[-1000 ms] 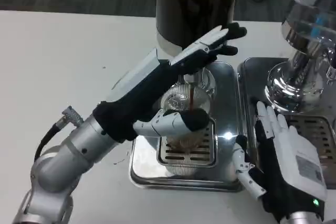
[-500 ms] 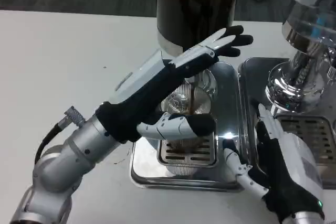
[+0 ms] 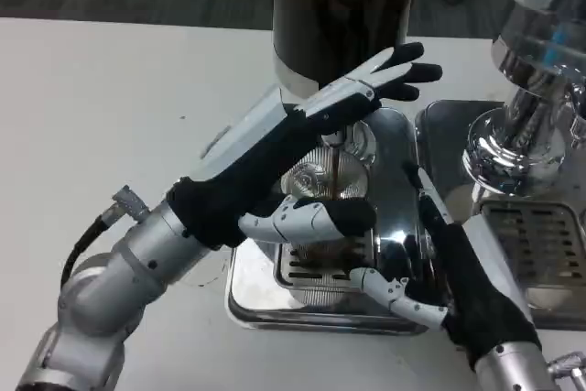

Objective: Grasp the cup under the faucet to collect the drink, then remove the cup.

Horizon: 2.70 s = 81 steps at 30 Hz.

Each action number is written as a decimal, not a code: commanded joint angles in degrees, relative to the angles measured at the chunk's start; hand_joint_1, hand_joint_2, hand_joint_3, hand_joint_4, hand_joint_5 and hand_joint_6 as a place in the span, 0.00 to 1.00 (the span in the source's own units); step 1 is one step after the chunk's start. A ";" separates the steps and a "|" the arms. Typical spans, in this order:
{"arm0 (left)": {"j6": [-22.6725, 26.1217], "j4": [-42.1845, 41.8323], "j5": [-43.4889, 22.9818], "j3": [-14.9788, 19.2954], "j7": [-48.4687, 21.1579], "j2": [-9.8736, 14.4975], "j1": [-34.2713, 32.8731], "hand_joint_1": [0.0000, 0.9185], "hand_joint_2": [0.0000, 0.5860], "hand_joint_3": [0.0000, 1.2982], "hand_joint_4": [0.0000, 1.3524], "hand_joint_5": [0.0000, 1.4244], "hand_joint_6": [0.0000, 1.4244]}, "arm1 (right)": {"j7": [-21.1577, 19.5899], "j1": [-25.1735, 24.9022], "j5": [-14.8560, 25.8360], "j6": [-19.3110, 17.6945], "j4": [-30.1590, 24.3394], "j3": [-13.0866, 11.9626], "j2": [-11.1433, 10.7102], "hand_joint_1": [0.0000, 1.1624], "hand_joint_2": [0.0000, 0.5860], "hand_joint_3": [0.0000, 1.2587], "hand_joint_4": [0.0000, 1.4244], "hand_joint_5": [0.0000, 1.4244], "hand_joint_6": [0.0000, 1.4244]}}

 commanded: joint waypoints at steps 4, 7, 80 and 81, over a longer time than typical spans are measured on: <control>-0.53 0.52 1.44 -1.15 -0.97 0.75 -0.39 0.00 0.20 0.12 0.00 0.13 0.04 | -0.05 -2.24 4.21 -2.97 3.24 -1.28 1.68 0.65 0.32 0.00 0.00 0.00 0.00; -0.50 0.68 1.33 -1.11 -0.96 0.82 -0.51 0.00 0.21 0.12 0.00 0.13 0.04 | -0.05 -2.94 4.84 -3.60 4.42 -1.57 1.88 0.66 0.31 0.00 0.00 0.00 0.00; -1.10 15.37 11.25 18.32 22.76 5.91 18.58 0.00 0.26 0.14 0.00 0.15 0.02 | 1.25 -12.28 7.38 -9.61 17.95 0.18 4.96 0.63 0.31 0.00 0.00 0.00 0.00; -0.99 16.24 11.97 17.70 23.01 6.00 18.83 0.00 0.26 0.14 0.00 0.15 0.02 | 1.22 -12.59 7.46 -9.74 18.58 0.12 5.13 0.63 0.31 0.00 0.00 0.00 0.00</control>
